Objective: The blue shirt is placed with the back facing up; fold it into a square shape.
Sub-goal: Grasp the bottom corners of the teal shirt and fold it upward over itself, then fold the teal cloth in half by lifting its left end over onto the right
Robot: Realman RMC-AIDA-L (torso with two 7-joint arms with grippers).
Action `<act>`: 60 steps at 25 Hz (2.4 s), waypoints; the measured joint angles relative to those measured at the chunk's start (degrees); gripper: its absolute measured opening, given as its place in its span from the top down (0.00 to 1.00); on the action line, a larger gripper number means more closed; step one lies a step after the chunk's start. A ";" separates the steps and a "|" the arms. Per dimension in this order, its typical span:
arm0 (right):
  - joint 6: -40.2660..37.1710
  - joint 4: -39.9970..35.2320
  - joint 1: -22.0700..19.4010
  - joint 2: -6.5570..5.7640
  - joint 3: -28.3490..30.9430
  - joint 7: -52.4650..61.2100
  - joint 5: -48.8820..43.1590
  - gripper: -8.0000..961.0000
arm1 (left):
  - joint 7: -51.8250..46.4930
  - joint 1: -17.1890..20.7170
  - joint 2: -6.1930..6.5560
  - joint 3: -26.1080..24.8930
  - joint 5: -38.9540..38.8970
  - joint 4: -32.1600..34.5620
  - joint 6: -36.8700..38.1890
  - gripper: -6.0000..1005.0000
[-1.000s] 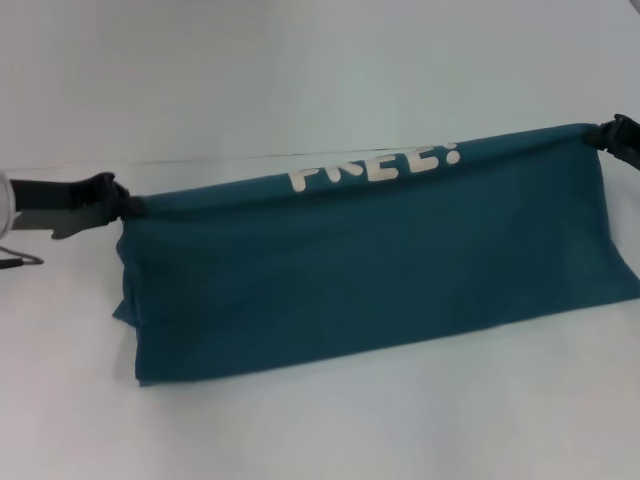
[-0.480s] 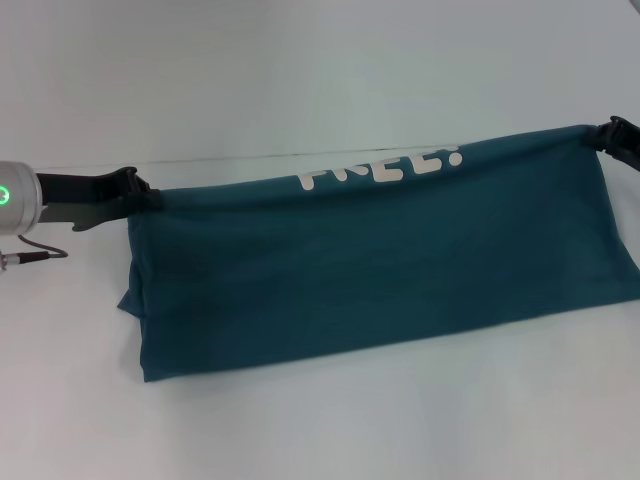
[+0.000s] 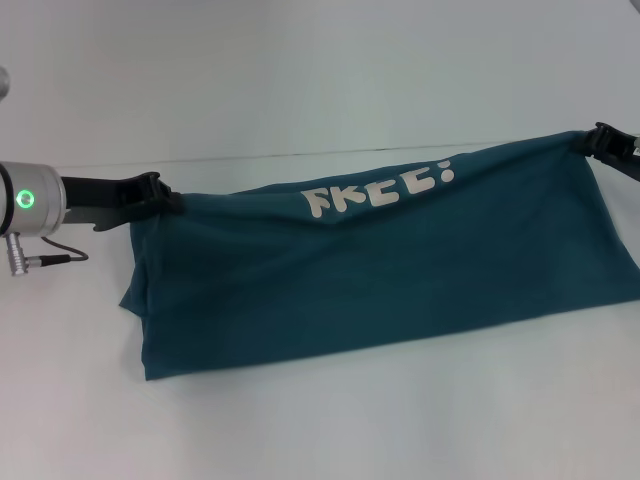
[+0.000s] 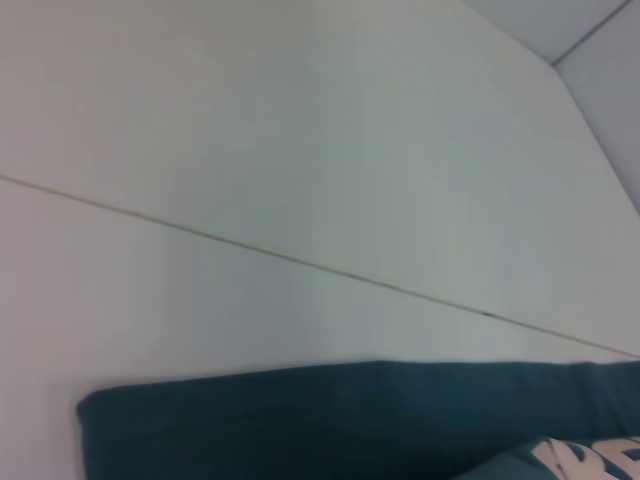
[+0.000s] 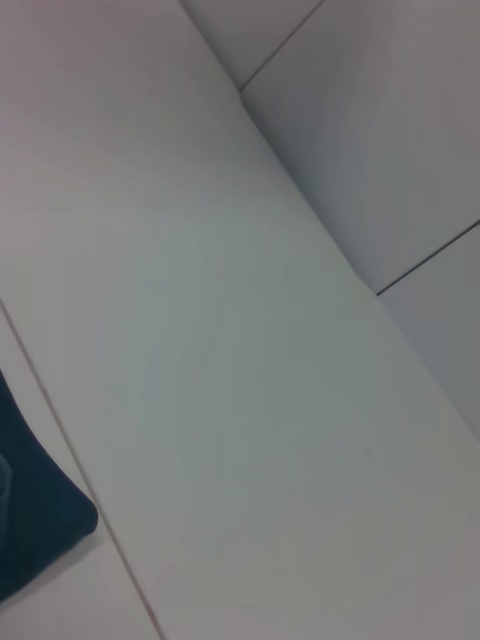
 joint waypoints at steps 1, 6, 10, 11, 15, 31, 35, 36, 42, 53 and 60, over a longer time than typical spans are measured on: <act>0.00 0.02 0.00 0.00 -0.14 0.02 0.00 0.96 | 0.39 -0.14 0.01 0.01 0.02 -0.19 -0.02 0.94; -0.02 1.12 0.01 -1.03 -0.59 0.42 0.00 0.93 | 0.67 0.14 0.39 -0.30 0.17 0.11 -0.36 0.93; 0.00 1.51 -0.18 -1.98 -0.19 0.61 0.10 0.86 | 0.05 1.87 0.27 -1.23 -0.79 3.02 -0.54 0.93; -0.01 1.51 -0.24 -2.30 -0.10 0.62 0.18 0.84 | -0.04 2.37 0.16 -1.42 -1.25 3.79 -0.52 0.93; -0.58 1.51 -0.27 -3.97 -0.19 1.18 0.07 0.76 | -0.05 3.89 -0.03 -1.59 -3.09 5.60 -0.05 0.74; -43.27 -3.02 -5.91 -6.52 5.11 0.62 0.39 0.38 | 0.68 12.48 -0.37 -2.90 -16.81 7.25 16.73 0.14; -51.31 -2.40 -7.70 -6.29 6.64 -2.23 0.44 0.44 | 1.73 14.87 -0.93 -3.06 -19.43 5.52 18.20 0.14; -52.70 -2.31 -8.07 -6.05 6.90 -3.39 0.45 0.44 | 1.98 15.23 -1.07 -3.09 -19.75 5.00 18.35 0.14; -56.64 -2.29 -9.49 -4.40 6.17 -11.24 -0.60 0.45 | 3.63 16.13 -1.50 -3.14 -19.96 0.70 16.67 0.14; -55.30 -2.21 -9.23 -3.02 6.72 -12.90 -0.47 0.45 | 3.75 17.86 -3.46 -2.74 -19.94 -3.55 7.54 0.14; -54.69 -2.20 -9.02 -2.71 6.69 -12.71 -0.43 0.45 | 4.39 18.08 -3.58 -2.19 -19.11 -5.80 5.93 0.14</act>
